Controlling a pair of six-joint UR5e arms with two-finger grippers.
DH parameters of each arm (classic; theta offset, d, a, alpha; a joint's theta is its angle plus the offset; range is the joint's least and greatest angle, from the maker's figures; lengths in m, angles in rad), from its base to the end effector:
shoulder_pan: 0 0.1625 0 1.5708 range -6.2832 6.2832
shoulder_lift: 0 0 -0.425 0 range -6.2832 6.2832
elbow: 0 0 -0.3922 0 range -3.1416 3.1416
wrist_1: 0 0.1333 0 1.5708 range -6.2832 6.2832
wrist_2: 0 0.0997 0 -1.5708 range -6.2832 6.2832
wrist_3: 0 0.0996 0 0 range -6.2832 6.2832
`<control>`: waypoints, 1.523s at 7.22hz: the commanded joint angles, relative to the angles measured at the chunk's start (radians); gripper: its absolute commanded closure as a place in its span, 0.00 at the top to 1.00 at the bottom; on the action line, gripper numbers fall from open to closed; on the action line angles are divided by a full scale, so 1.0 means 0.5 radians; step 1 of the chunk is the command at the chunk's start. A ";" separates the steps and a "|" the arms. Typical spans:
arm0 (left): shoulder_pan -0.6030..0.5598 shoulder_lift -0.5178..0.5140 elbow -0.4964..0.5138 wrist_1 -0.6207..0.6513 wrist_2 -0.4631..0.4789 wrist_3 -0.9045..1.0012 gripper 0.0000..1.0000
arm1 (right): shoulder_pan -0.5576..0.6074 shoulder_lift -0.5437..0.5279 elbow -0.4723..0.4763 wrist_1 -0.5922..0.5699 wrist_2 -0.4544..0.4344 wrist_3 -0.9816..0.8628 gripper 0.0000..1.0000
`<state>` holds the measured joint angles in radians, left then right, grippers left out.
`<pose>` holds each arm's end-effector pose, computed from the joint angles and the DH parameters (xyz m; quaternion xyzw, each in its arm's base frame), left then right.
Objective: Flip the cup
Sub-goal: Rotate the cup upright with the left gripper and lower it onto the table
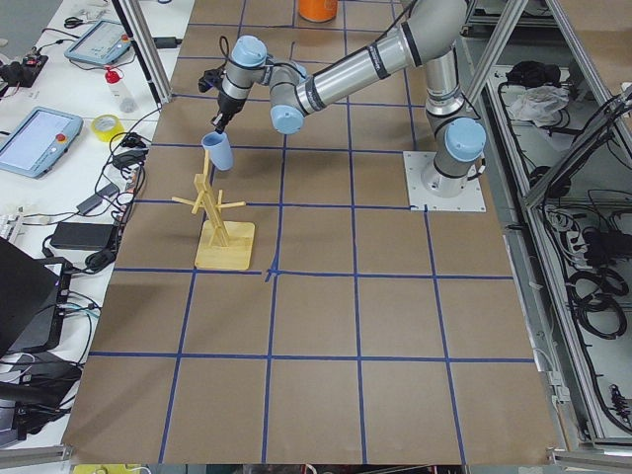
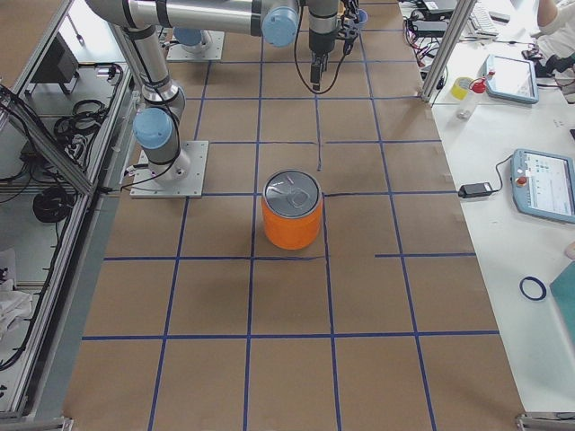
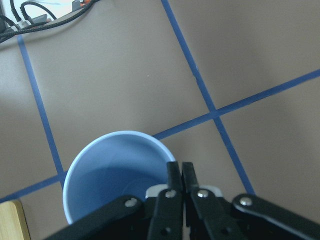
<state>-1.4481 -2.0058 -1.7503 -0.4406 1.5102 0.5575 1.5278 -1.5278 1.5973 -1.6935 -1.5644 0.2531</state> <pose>-0.0605 -0.6476 0.2845 0.2160 0.9421 -0.2500 0.0574 0.1117 -0.5197 0.4657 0.1474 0.9887 -0.0261 0.0060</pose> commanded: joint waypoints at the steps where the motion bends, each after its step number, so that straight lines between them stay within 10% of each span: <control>1: 0.000 0.017 -0.150 0.142 0.005 -0.020 0.02 | 0.003 0.006 0.002 0.000 -0.001 0.000 1.00; 5: -0.009 0.051 -0.260 0.237 -0.026 -0.072 0.06 | 0.003 -0.012 0.039 0.003 -0.001 -0.018 1.00; 7: -0.009 0.051 -0.261 0.231 -0.026 -0.096 0.94 | 0.003 -0.046 0.067 0.003 -0.001 -0.018 1.00; 9: -0.006 0.133 -0.221 0.003 0.011 -0.118 1.00 | 0.006 -0.061 0.064 0.003 -0.004 -0.070 1.00; 11: -0.006 0.329 0.087 -0.905 0.020 -0.364 1.00 | 0.006 -0.074 0.067 0.003 -0.013 -0.086 1.00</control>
<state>-1.4508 -1.9001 -1.8069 -0.6059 1.5163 0.4635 1.5306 -1.5610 1.6301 -1.6920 -1.5689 0.2180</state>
